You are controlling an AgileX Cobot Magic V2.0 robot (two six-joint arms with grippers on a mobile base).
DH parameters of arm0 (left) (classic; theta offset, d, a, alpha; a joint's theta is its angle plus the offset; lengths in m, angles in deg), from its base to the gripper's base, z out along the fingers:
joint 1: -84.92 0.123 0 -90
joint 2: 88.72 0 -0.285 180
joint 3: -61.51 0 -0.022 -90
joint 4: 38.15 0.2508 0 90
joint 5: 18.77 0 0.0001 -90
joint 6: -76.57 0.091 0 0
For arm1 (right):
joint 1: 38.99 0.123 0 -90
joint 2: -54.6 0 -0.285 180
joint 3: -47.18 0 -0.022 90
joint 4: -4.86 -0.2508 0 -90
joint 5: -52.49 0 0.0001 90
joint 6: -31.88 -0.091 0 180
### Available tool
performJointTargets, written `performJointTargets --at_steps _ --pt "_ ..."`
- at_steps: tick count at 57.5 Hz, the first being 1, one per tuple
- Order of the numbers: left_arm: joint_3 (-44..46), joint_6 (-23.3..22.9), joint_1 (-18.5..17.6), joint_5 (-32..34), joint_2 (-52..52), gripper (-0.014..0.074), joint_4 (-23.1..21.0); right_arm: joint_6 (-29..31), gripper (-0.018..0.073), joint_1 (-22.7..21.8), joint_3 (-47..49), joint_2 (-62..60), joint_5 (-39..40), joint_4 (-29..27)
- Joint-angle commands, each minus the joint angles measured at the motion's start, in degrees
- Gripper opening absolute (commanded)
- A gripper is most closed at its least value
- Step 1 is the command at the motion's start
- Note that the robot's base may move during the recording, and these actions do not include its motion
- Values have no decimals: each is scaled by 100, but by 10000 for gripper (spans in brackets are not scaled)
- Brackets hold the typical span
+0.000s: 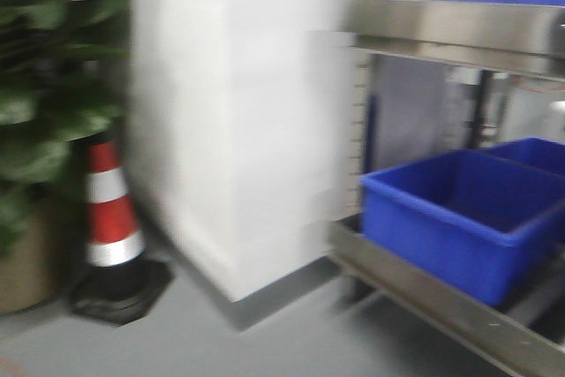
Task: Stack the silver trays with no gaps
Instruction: 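Drive the base to the other bin rack holding the tray, then raise the held tray above the upper shelf of the rack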
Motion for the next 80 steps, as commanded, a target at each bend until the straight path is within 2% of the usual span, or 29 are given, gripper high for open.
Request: performJointTargets --at_steps 1,80 --pt "38 24 -27 334 -52 11 -37 65 -78 40 64 -61 318 -24" --pt "38 24 -27 334 -52 11 -26 65 -78 40 64 -61 318 -24"
